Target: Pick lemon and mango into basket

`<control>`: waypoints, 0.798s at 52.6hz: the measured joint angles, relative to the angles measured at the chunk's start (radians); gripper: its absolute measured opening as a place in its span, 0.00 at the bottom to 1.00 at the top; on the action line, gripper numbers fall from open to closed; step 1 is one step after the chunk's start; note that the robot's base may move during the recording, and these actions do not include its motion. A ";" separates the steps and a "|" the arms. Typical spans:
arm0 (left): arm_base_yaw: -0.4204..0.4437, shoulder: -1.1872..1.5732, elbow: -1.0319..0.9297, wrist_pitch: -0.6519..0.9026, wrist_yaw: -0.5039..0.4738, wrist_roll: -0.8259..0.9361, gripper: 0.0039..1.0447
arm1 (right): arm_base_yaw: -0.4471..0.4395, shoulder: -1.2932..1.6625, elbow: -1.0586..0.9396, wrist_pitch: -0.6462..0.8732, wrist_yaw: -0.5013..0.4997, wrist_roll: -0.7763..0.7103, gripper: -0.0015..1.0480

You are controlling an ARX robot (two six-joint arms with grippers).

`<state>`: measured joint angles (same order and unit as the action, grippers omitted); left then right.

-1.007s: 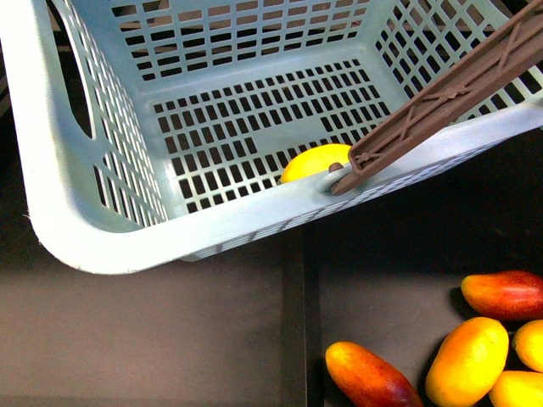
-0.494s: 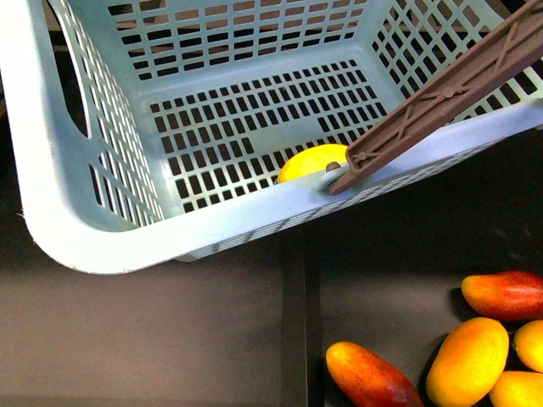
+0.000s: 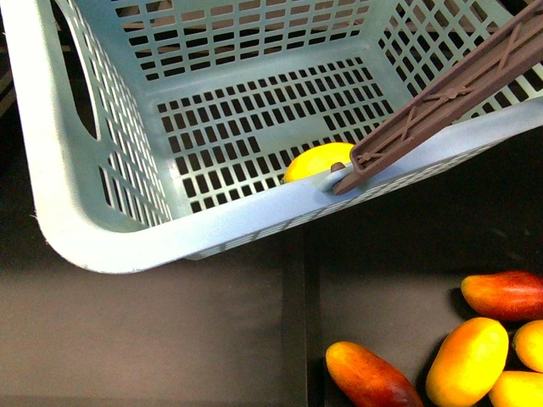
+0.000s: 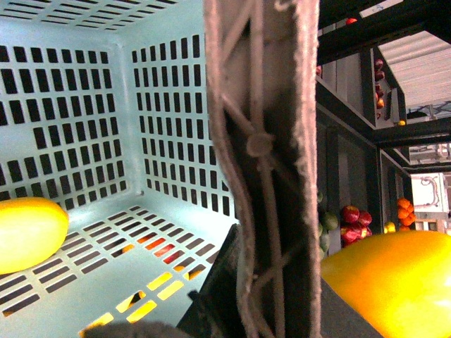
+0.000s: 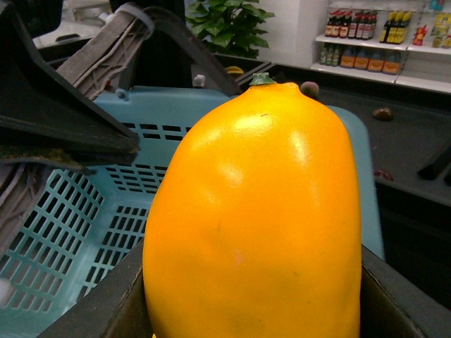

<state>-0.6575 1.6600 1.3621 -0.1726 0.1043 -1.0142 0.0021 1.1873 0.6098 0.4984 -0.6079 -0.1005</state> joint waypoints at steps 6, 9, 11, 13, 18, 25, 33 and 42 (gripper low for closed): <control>0.000 0.000 0.000 0.000 0.000 -0.001 0.05 | 0.118 0.058 0.000 0.035 0.122 0.001 0.57; 0.000 0.000 0.000 0.000 0.000 -0.001 0.05 | 0.163 0.096 0.003 0.054 0.183 0.000 0.57; 0.000 0.000 0.000 0.000 -0.003 0.003 0.05 | 0.184 0.117 0.007 0.061 0.213 0.004 0.57; 0.001 0.000 -0.001 0.000 -0.010 0.010 0.05 | 0.200 0.136 0.011 0.067 0.231 0.006 0.57; 0.010 0.000 -0.002 0.000 -0.028 0.029 0.05 | 0.229 0.175 0.027 0.087 0.294 0.009 0.56; 0.017 0.000 -0.002 0.000 -0.050 0.046 0.05 | 0.245 0.210 0.042 0.098 0.338 0.021 0.61; 0.020 0.000 -0.002 -0.001 -0.053 0.052 0.05 | 0.245 0.217 0.043 0.101 0.363 0.038 0.85; 0.009 0.000 -0.002 -0.001 -0.013 0.028 0.05 | 0.184 0.172 0.032 0.098 0.402 0.082 0.91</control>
<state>-0.6483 1.6604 1.3602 -0.1734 0.0914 -0.9859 0.1864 1.3594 0.6422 0.5968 -0.2058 -0.0181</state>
